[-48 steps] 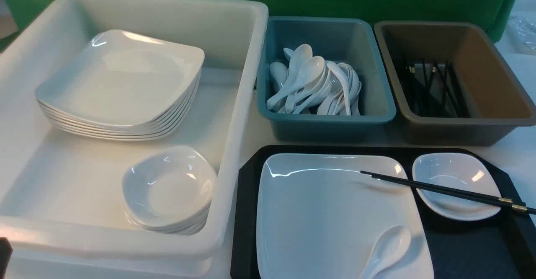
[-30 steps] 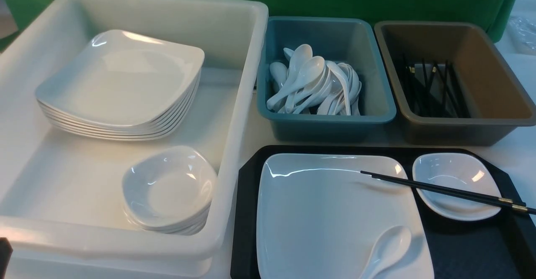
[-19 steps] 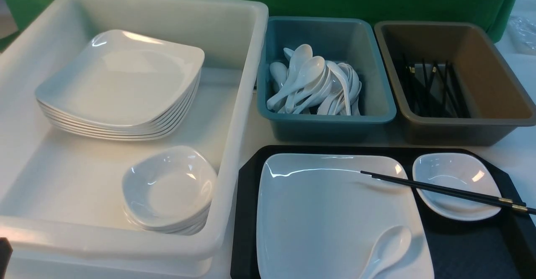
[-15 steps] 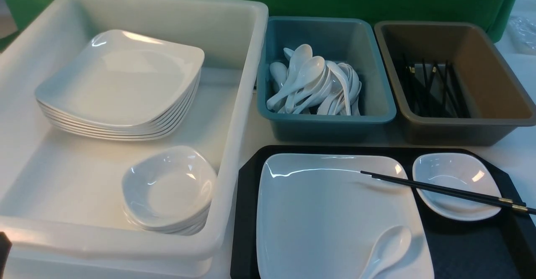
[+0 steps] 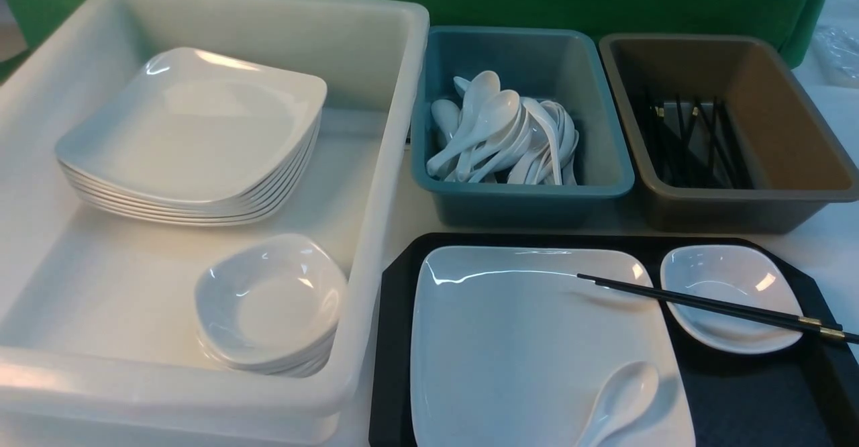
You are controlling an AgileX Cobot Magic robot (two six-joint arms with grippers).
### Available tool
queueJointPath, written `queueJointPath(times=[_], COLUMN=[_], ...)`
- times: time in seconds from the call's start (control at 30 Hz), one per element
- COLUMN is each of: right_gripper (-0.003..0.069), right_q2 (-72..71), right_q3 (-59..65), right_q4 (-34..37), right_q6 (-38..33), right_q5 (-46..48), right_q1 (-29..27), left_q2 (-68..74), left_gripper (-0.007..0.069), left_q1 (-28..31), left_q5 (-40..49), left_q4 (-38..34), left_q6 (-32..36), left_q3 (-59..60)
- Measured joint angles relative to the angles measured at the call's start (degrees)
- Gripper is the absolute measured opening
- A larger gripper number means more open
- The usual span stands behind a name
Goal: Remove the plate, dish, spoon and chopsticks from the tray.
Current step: Use the right arm to grab a pair of chopsticks from the plate
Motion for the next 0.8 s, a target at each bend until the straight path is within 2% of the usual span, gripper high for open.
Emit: queueJointPath(times=[0.1,0.23,0.27,0.43,0.53,0.67,0.8], right_gripper=[0.0240,0.0240,0.0240,0.0240,0.0240,0.0240,0.0235], right_q2=[0.0,0.0,0.0,0.0,0.0,0.0,0.0], right_q3=[0.0,0.0,0.0,0.0,0.0,0.0,0.0], right_q4=[0.0,0.0,0.0,0.0,0.4,6.4,8.0], right_q6=[0.0,0.0,0.0,0.0,0.8,15.5,25.1], right_q5=[0.0,0.0,0.0,0.0,-0.8,-8.5,-18.1], right_q1=[0.0,0.0,0.0,0.0,0.0,0.0,0.0], left_q2=[9.0,19.9,25.3,38.4,42.3,45.8,45.1], left_gripper=[0.0015,0.0015,0.0015,0.0017,0.0019,0.0019,0.0019], left_q1=[-1.1,-6.4,-10.0,-20.0,-22.9,-25.3,-25.4], left_q5=[9.5,16.7,18.7,19.4,18.2,18.3,18.4], left_q4=[1.8,4.4,5.8,8.3,8.3,8.2,8.2], left_q6=[8.5,12.0,13.5,16.3,16.6,18.3,21.1], left_q3=[-9.7,-17.9,-21.2,-26.8,-27.4,-27.4,-27.4])
